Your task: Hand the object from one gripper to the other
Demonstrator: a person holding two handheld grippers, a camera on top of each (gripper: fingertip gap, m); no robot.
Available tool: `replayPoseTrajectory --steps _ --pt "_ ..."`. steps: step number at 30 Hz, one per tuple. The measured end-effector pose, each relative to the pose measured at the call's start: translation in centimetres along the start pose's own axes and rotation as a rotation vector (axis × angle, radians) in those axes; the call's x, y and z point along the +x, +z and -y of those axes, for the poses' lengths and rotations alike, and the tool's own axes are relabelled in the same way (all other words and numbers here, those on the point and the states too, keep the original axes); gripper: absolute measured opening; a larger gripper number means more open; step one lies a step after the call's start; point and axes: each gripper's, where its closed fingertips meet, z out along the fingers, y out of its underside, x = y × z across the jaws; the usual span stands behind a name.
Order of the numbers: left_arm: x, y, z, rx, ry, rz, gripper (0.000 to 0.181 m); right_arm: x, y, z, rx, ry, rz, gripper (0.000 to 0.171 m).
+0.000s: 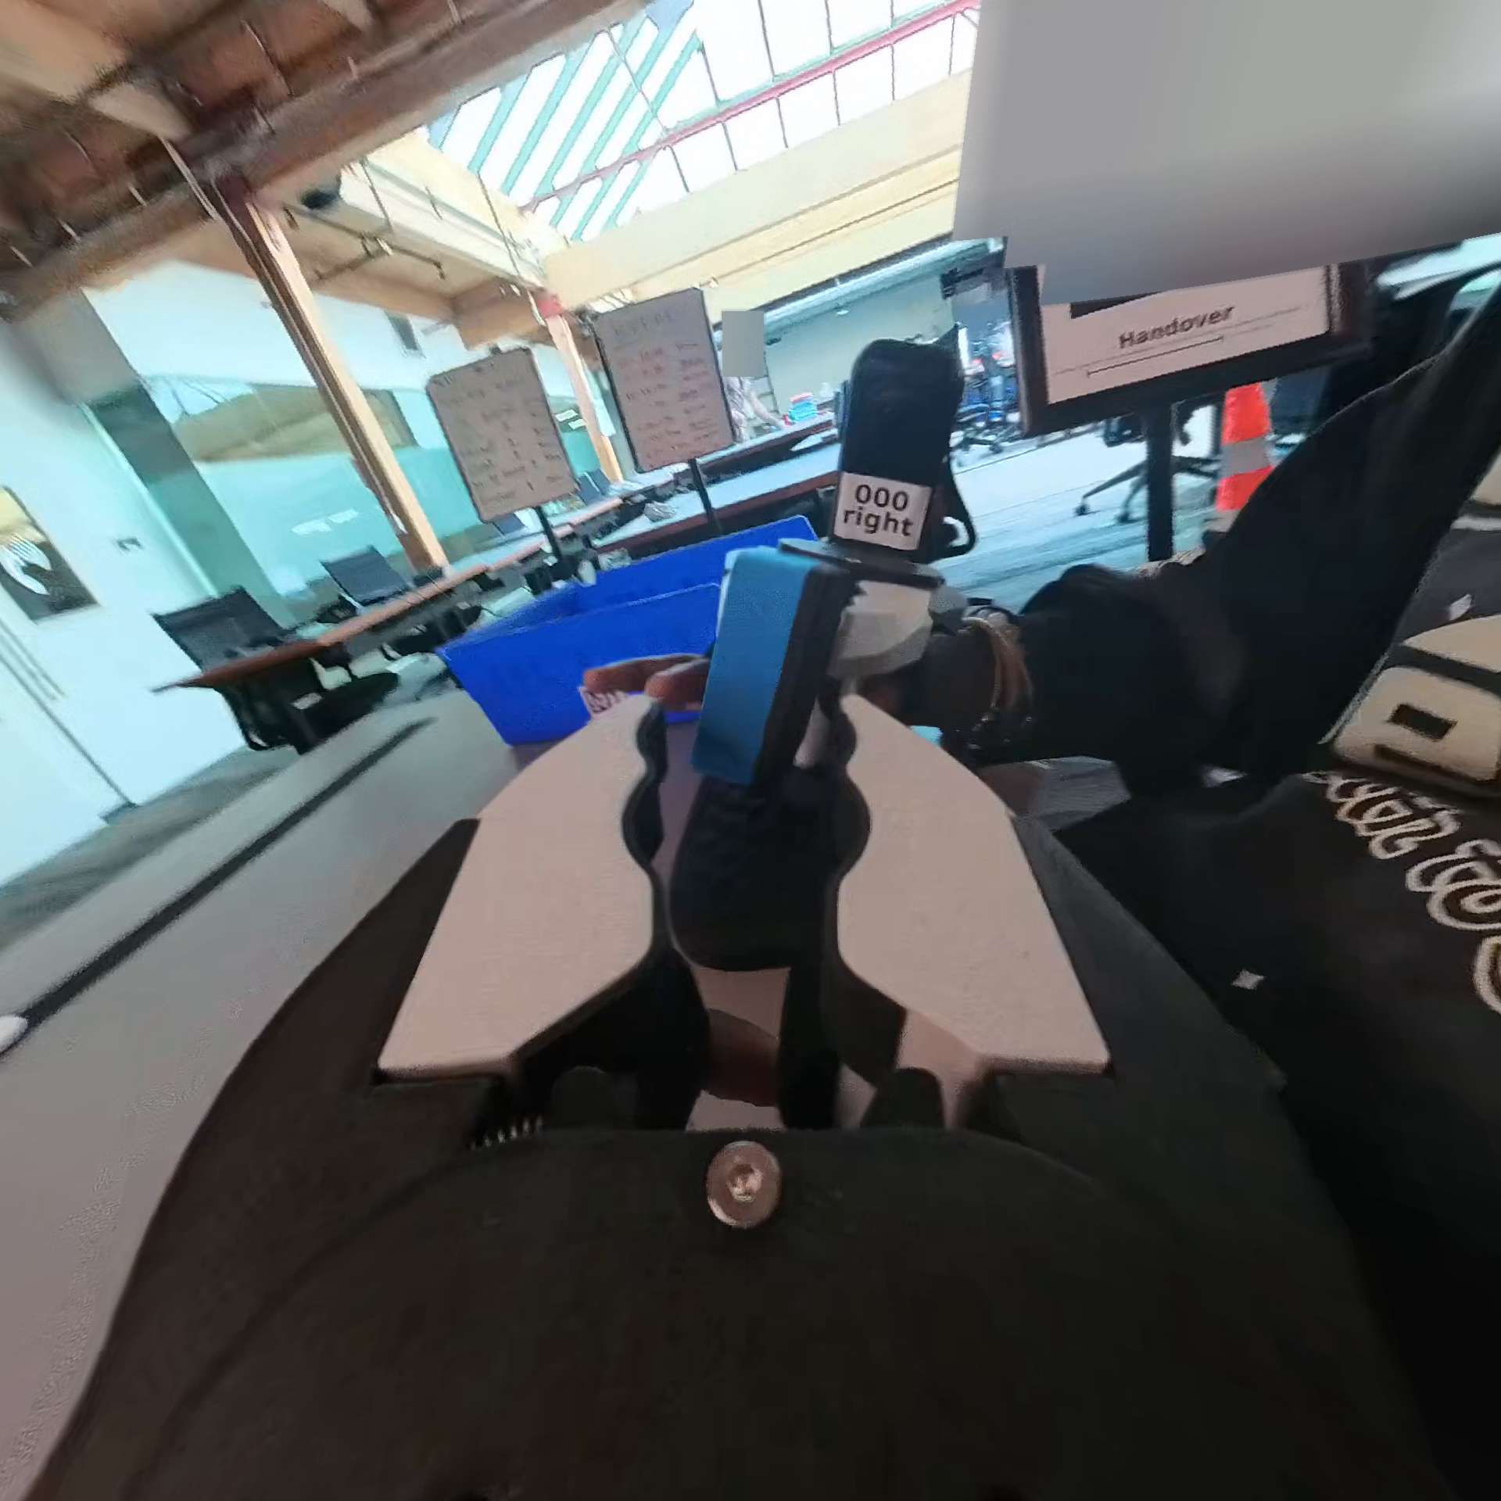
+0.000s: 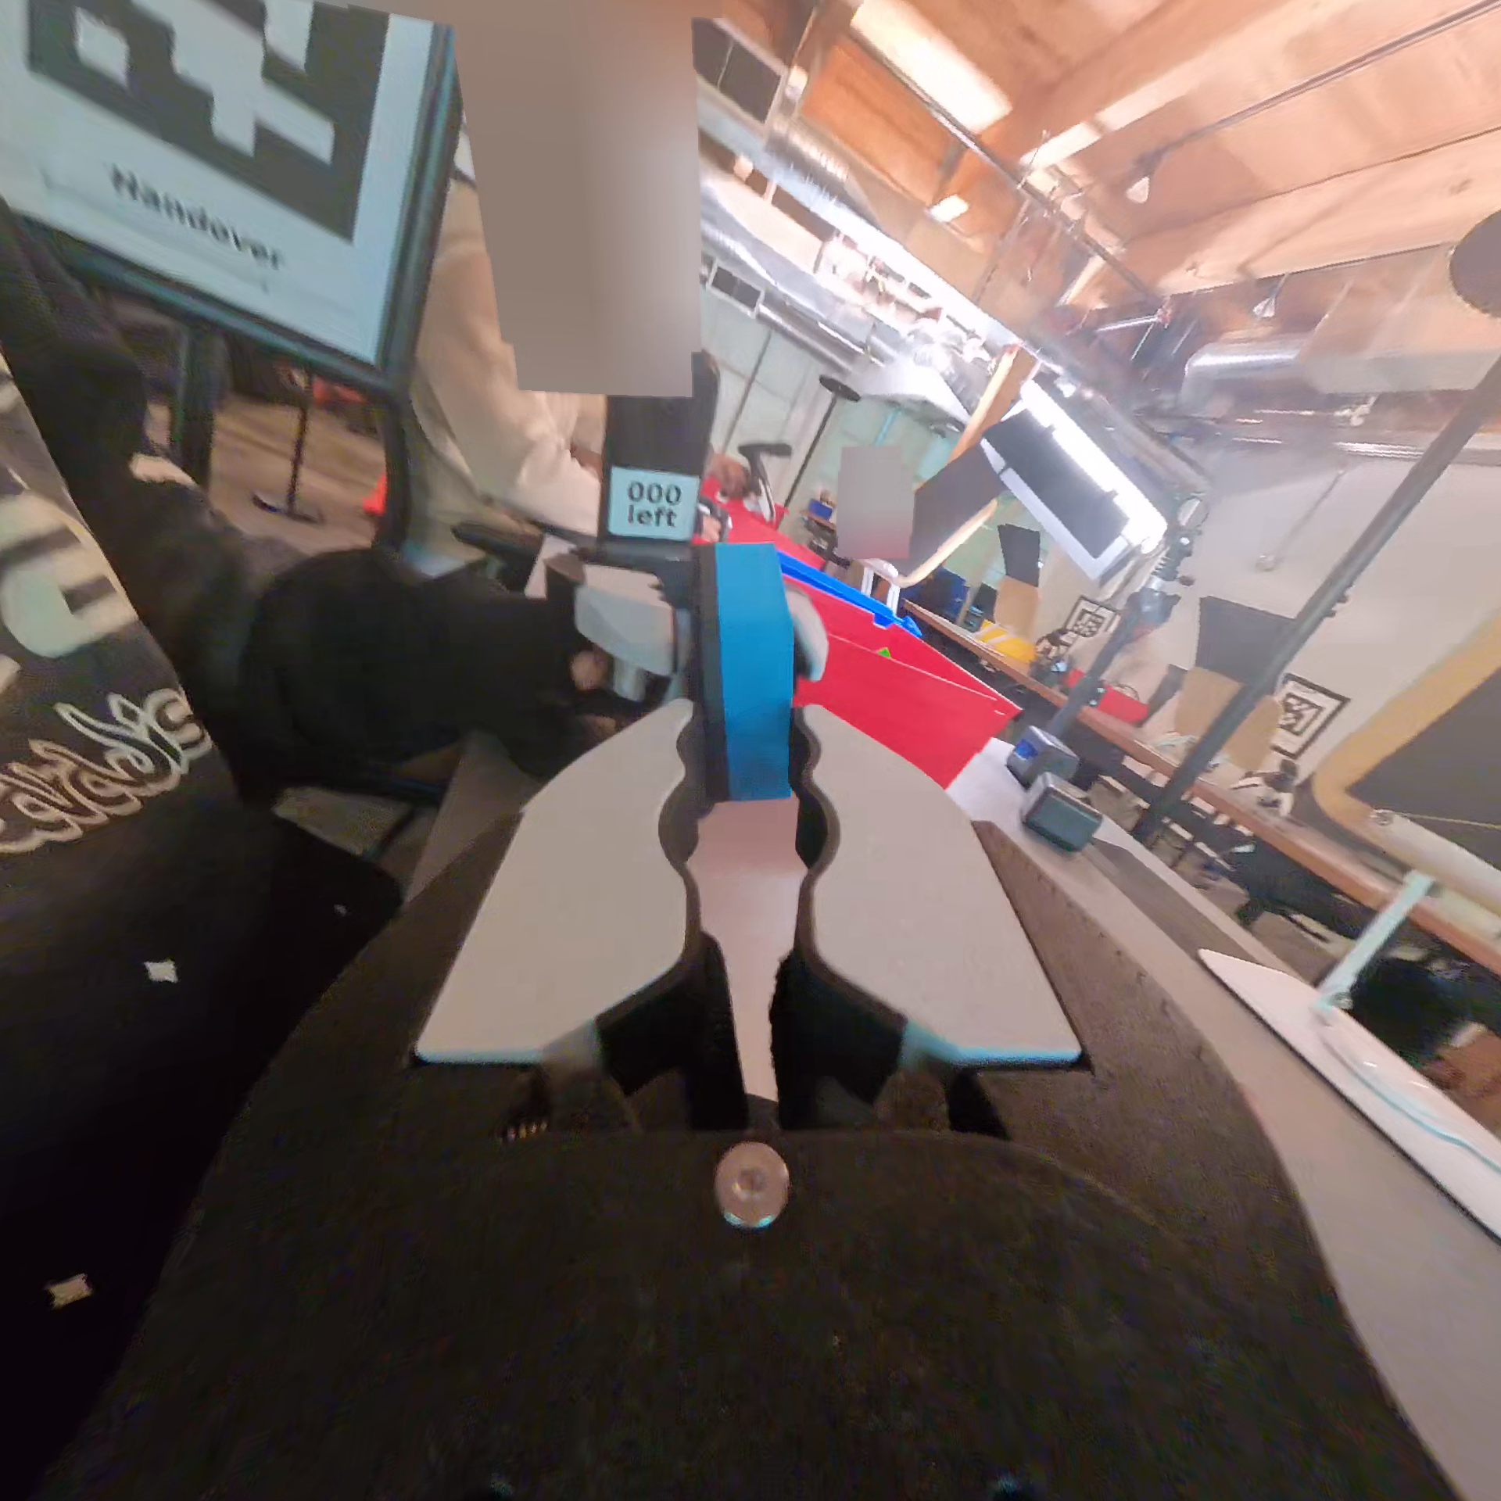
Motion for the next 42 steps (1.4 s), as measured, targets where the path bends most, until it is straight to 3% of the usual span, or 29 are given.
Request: replayPoseTrajectory --steps 3,10,13,16,18,24,28,32,35,38,42 --pt "0.3 -0.4 0.6 0.034 -0.094 -0.059 0.023 -0.1 -0.1 0.0 0.005 0.034 0.022 0.019" --pt "0.3 -0.3 0.3 0.016 -0.093 -0.056 0.023 -0.2 0.1 -0.3 -0.024 0.034 0.025 0.019" --pt "-0.2 -0.3 0.0 -0.001 -0.215 -0.057 0.021 0.4 0.2 -0.1 -0.005 0.005 -0.029 0.021" --pt "-1.4 -0.6 -0.9 -0.021 -0.49 -0.064 0.021 0.8 0.0 0.6 0.077 -0.246 -0.142 0.063" --pt "-1.7 -0.8 -1.0 0.0 -0.673 -0.105 0.02 0.4 0.3 0.0 0.002 -0.427 -0.16 0.069" --pt "-0.8 -0.7 -1.3 -0.032 -0.758 -0.183 0.02 0.4 0.9 -1.4 -0.14 -0.761 -0.216 0.07" --pt "-0.4 -0.6 -1.6 -0.057 -0.761 -0.197 0.02 0.0 1.1 -1.8 -0.164 -0.833 -0.206 0.054" --pt "0.2 -0.6 -0.6 -0.014 -0.661 -0.23 0.024 -0.2 0.9 -1.1 -0.119 -0.723 -0.192 0.053" --pt "0.6 -0.5 0.7 0.048 -0.308 -0.15 0.058 -0.2 0.8 -0.8 -0.079 -0.392 -0.11 0.053" --pt "0.7 -0.2 1.1 0.08 0.017 -0.035 0.067 -0.7 0.8 -0.7 -0.047 -0.046 0.01 0.053" --pt "1.2 0.3 0.3 0.031 0.092 -0.034 0.07 -0.7 0.6 -0.1 -0.018 0.031 0.04 0.052"
